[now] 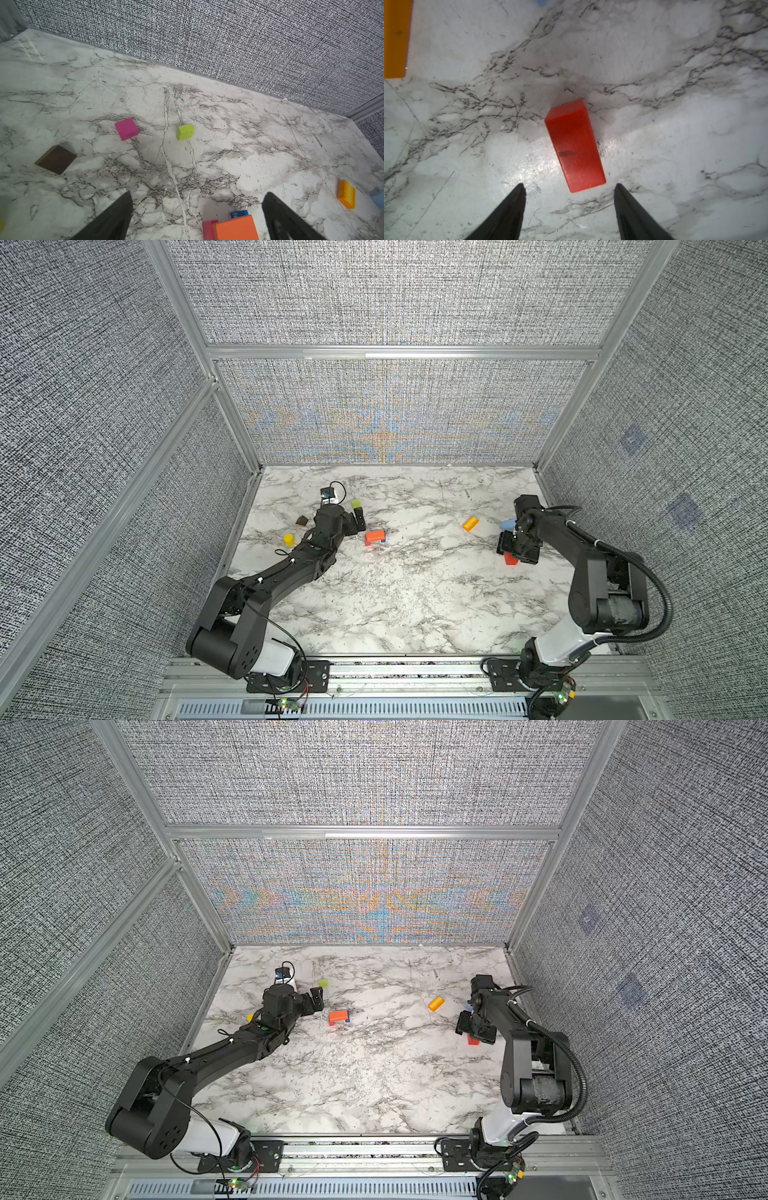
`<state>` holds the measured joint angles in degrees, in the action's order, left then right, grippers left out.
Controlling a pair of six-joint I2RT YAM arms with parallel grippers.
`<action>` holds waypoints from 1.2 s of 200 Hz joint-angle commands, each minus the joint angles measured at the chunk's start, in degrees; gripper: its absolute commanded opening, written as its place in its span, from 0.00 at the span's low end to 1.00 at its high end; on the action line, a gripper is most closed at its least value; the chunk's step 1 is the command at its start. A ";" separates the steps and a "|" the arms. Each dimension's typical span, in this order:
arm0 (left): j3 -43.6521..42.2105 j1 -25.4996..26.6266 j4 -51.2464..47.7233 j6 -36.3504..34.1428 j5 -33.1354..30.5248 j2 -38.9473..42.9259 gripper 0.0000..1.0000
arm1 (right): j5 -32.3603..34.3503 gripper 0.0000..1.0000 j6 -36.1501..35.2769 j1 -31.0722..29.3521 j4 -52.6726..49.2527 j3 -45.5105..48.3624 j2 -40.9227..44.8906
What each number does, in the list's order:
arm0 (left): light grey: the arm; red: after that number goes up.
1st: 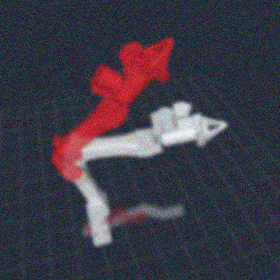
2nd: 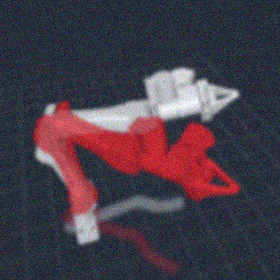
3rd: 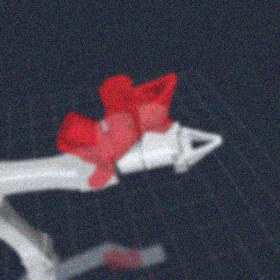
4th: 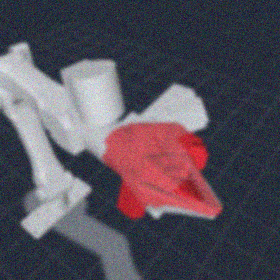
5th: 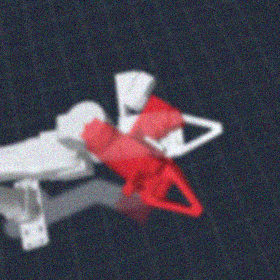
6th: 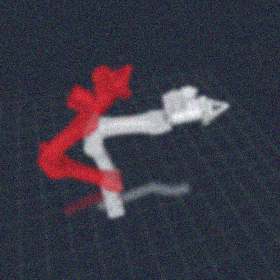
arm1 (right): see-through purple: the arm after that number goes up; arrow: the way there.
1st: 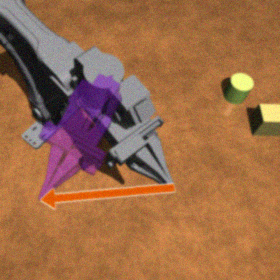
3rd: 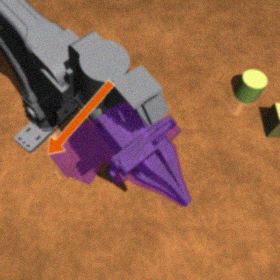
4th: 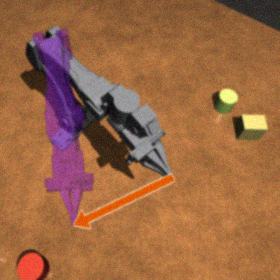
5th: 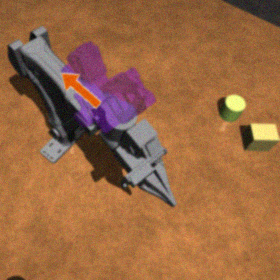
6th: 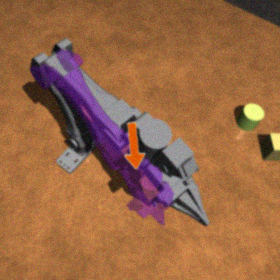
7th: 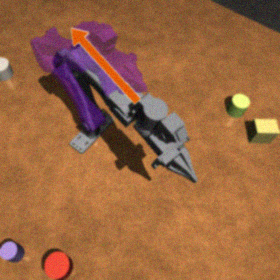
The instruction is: Build the wood block tower
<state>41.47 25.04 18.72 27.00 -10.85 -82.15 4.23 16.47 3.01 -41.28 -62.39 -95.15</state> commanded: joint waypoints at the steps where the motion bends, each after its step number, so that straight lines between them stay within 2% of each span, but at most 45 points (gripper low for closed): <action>1: -0.83 -0.07 2.84 -0.36 -1.35 1.09 0.99 | 1.29 0.60 -0.90 -0.02 -0.16 -1.68 -1.74; 77: -0.89 -0.16 4.30 -1.16 -0.98 -0.56 0.99 | 2.35 0.47 -1.69 -0.14 -0.47 -4.49 -6.00; 97: -2.53 -0.16 7.77 -1.75 -0.71 -0.36 0.99 | 2.71 0.42 -1.68 -0.29 -0.47 -4.14 -5.50; 152: -3.80 -0.25 8.00 -2.05 -1.15 1.43 0.99 | 4.02 0.28 -1.70 -2.25 -1.70 -3.84 -4.35; 177: -3.52 -0.25 5.93 -1.63 -0.99 3.06 0.99 | 4.38 0.26 -1.85 -3.23 -2.06 -3.44 -3.21; 198: -4.56 -0.27 3.49 0.05 -1.53 5.88 0.99 | 4.74 0.28 -1.94 -3.71 -2.55 -3.19 -3.13; 226: -9.13 -0.21 3.86 1.56 -1.92 9.73 0.99 | 4.64 0.54 -0.98 -3.68 -2.15 -2.74 -3.13; 240: -10.97 -0.25 4.82 1.30 -2.60 11.06 0.99 | 4.91 0.63 -0.65 -3.63 -1.74 -2.53 -3.06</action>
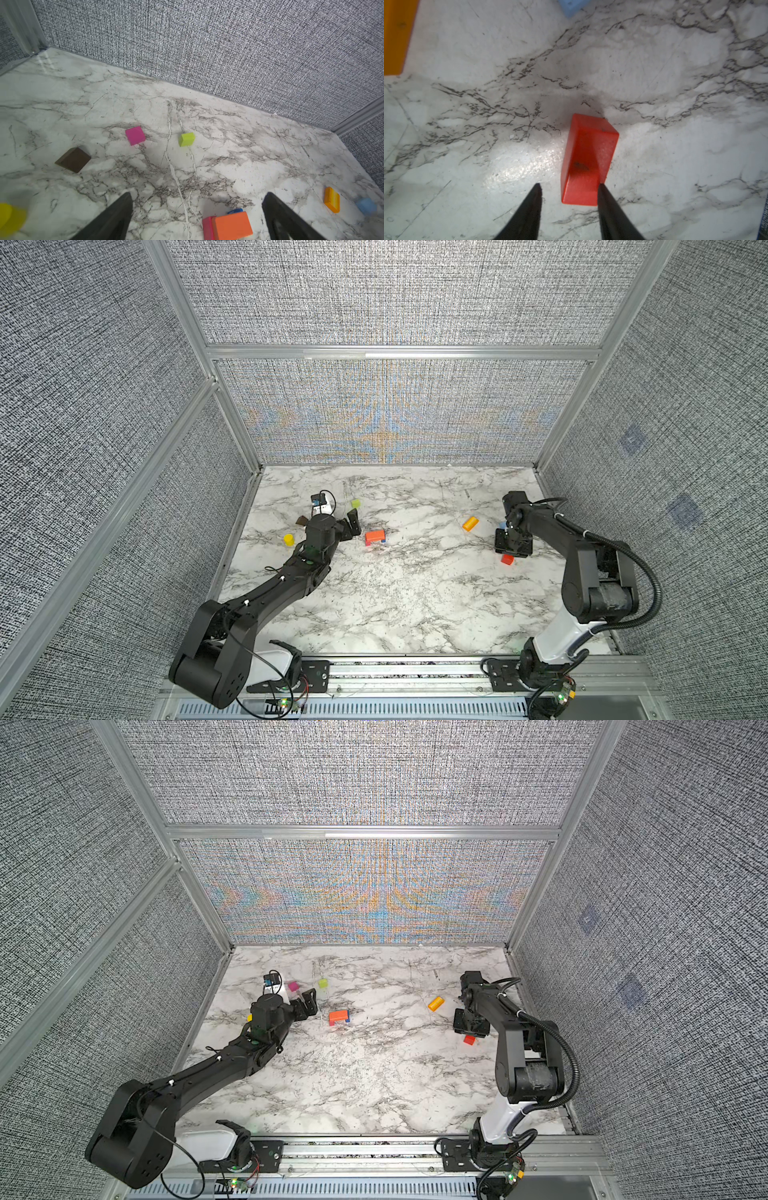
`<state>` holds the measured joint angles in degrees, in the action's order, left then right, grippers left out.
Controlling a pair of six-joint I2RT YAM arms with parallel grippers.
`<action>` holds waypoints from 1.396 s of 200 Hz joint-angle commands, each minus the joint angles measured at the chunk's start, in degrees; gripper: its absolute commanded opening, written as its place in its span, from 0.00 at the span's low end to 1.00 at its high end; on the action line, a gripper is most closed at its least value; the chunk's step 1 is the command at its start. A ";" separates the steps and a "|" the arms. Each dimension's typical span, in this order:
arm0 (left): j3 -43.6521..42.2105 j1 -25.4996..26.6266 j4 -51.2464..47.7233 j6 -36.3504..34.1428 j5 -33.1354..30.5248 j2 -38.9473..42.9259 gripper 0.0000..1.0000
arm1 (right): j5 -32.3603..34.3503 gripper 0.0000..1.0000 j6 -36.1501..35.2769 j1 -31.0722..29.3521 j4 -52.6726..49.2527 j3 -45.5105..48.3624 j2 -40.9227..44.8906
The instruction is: Build the wood block tower
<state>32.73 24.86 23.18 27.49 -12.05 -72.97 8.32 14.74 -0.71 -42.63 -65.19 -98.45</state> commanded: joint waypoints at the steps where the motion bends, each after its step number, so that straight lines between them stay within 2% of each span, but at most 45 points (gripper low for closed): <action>1: -2.28 -0.08 0.37 0.82 -1.48 2.00 0.99 | 0.87 0.64 1.12 0.05 -0.41 0.34 0.30; 32: -1.90 -0.11 -0.71 0.02 -2.54 2.04 0.99 | 0.98 0.70 1.82 0.40 0.36 0.55 0.22; 96: 0.38 -0.12 -0.33 0.02 -0.40 -3.31 0.99 | -1.35 0.67 4.54 1.33 1.92 0.11 -2.02; 154: 0.76 -0.10 -0.84 0.29 0.12 -3.41 0.99 | -2.14 0.44 4.94 1.33 2.38 0.43 -2.88; 178: 1.32 -0.09 -2.63 1.57 -0.38 -2.99 0.99 | -3.03 0.30 5.08 0.99 2.63 0.94 -2.21; 200: 1.86 -0.08 -4.03 2.16 0.28 -1.97 0.99 | -3.32 0.23 4.64 -0.47 1.55 0.06 -1.00; 218: 4.46 -0.24 -9.36 1.42 -1.42 -0.73 0.99 | -3.32 0.22 4.12 -2.64 -0.72 -1.73 0.24; 237: 9.64 -0.82 -20.56 1.36 -4.10 1.16 0.99 | -3.55 0.21 3.29 -5.55 -3.71 -5.04 1.90; 260: 15.74 -1.12 -35.26 6.70 -9.49 2.96 0.99 | -5.51 0.21 2.59 -9.34 -6.91 -10.17 2.77; 279: 20.19 -1.89 -46.02 8.37 -9.92 3.60 0.99 | -7.06 0.21 2.22 -13.41 -9.67 -16.01 1.54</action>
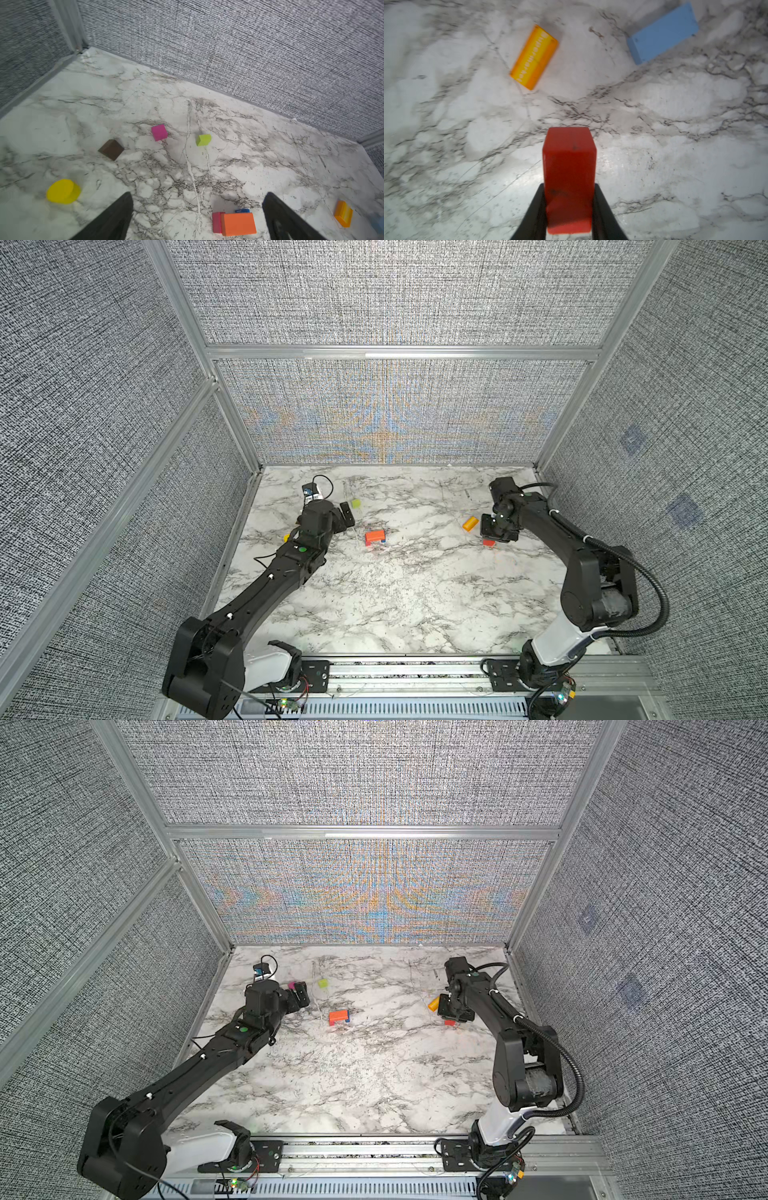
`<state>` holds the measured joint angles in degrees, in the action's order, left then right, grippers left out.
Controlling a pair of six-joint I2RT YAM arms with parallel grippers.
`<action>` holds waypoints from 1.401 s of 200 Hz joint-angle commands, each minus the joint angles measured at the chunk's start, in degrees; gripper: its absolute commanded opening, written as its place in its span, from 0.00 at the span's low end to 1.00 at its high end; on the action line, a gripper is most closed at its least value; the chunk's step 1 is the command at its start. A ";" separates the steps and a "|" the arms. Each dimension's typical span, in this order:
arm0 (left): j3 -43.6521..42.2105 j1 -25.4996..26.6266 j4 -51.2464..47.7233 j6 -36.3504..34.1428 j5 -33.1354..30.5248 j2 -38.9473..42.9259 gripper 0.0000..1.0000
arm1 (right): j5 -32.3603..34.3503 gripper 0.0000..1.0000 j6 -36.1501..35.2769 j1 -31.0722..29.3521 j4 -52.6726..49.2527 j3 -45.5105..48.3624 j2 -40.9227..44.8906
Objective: Build the wood block tower
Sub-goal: 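Carry the red block with the right gripper over the orange block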
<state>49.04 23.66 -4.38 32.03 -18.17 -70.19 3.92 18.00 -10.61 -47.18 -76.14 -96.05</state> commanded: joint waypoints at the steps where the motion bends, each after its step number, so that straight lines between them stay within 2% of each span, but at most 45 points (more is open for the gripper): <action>1: 4.06 -0.66 -18.86 3.92 -3.80 0.92 0.99 | -2.73 0.21 -1.03 -3.74 -5.30 -5.42 -1.01; 31: 5.01 -1.10 -23.30 4.27 1.03 2.90 0.99 | -3.34 0.21 -0.29 -10.84 -8.88 -15.62 -5.27; 49: 5.75 -1.49 -26.01 3.26 1.23 3.37 0.99 | -4.24 0.21 -0.45 -14.47 -10.85 -21.90 -8.66; 77: 5.97 -4.76 -30.39 6.16 2.53 4.67 0.99 | -3.93 0.21 -1.36 -19.24 -14.97 -33.11 -15.78; 91: 5.23 -6.01 -31.35 8.03 0.74 6.42 0.99 | -3.99 0.21 -1.47 -21.18 -17.12 -38.12 -19.07; 110: 4.85 -7.15 -35.36 14.20 -4.58 8.76 0.99 | -4.25 0.21 -1.13 -23.59 -18.33 -42.98 -22.19; 120: 4.56 -7.69 -36.57 15.91 -4.86 9.99 0.99 | -4.34 0.21 -0.84 -24.84 -19.48 -45.76 -23.90; 148: 2.98 -7.93 -37.94 17.10 -4.38 13.21 0.99 | -3.92 0.21 0.18 -28.20 -22.07 -50.59 -27.65; 198: -2.09 -8.02 -40.79 22.31 -9.28 17.97 0.99 | -2.19 0.21 4.72 -32.80 -25.36 -56.89 -32.91; 237: -7.31 -8.02 -38.67 26.33 -11.84 16.98 0.99 | 0.42 0.21 9.11 -35.26 -28.69 -64.73 -38.81; 280: -11.73 -8.02 -34.76 26.96 -10.04 18.30 0.99 | 2.66 0.21 12.85 -37.02 -28.93 -69.73 -43.50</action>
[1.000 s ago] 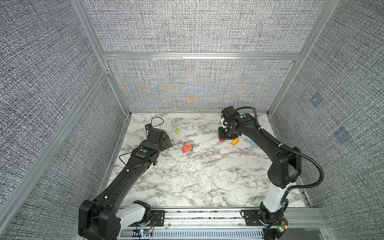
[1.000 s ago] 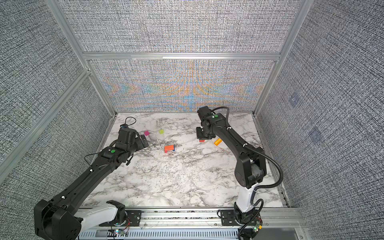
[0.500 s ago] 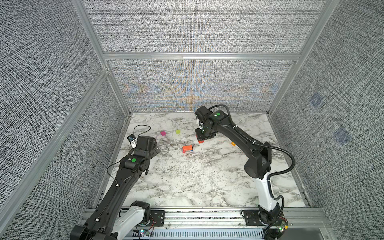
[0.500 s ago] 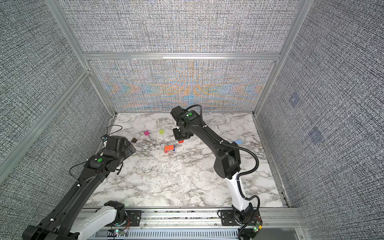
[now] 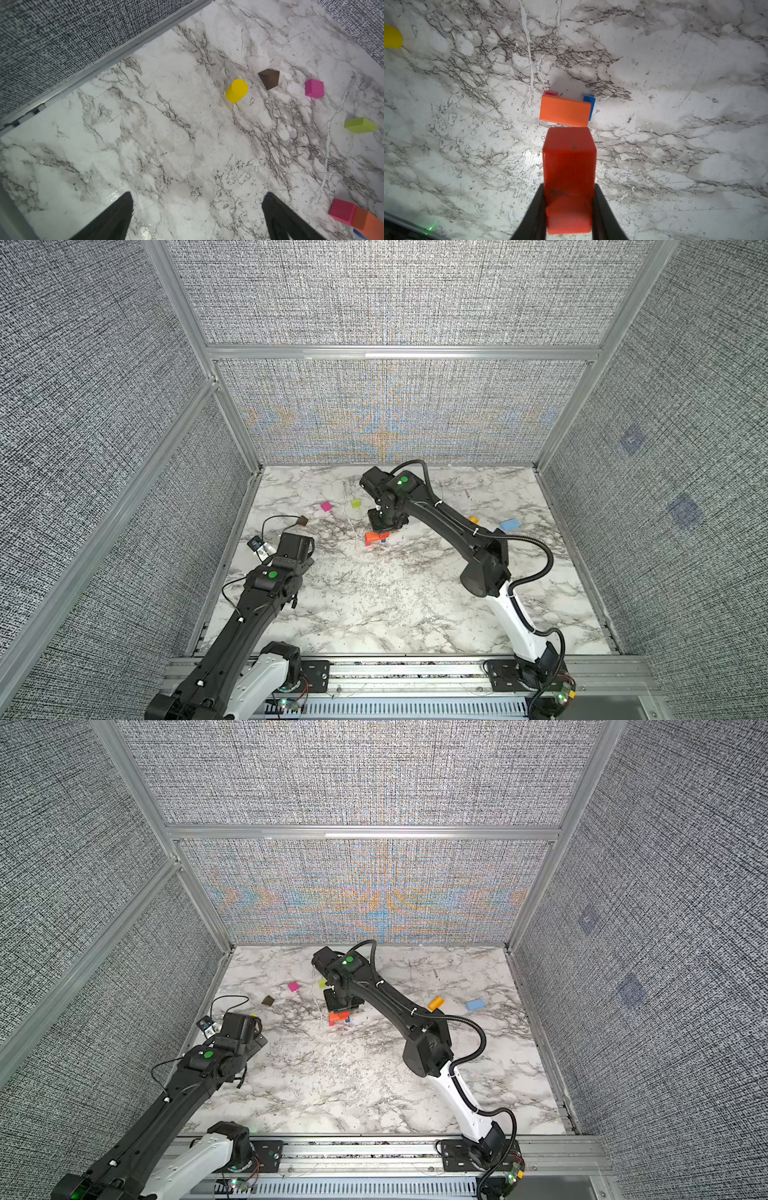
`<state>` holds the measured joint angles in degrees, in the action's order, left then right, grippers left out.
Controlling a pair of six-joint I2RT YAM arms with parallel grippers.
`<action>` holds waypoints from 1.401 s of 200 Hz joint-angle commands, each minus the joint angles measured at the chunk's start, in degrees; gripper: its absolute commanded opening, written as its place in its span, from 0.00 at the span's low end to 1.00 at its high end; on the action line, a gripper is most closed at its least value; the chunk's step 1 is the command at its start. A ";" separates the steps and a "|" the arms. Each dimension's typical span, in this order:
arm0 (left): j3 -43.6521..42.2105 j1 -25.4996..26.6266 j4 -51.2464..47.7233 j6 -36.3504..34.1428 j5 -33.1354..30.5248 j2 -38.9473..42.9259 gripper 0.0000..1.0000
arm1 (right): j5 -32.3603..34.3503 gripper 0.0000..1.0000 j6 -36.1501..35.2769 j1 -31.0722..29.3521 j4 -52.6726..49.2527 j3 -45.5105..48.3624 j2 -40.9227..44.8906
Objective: Build the wood block tower
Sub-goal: 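Carry the red block with the right gripper over the orange block, then lower the red block upright onto the orange block with the right gripper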
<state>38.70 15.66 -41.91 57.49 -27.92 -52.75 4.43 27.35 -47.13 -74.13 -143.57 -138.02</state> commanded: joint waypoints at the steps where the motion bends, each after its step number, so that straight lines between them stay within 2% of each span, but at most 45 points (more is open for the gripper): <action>1: -1.46 -0.02 2.83 1.49 -0.29 0.92 0.99 | 2.25 0.21 3.54 -0.54 -2.03 -2.40 -1.63; 87: -4.73 -0.02 5.47 1.41 -0.01 5.12 0.99 | 5.51 0.18 7.97 -1.38 1.66 -6.03 -6.00; 280: -5.39 -0.02 7.35 1.15 1.67 3.10 0.99 | 4.92 0.18 6.50 -0.77 3.37 -4.63 -8.63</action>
<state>33.34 15.66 -35.44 58.92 -26.70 -49.58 8.95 34.39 -47.97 -70.48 -148.66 -146.78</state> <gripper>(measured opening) 0.988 0.290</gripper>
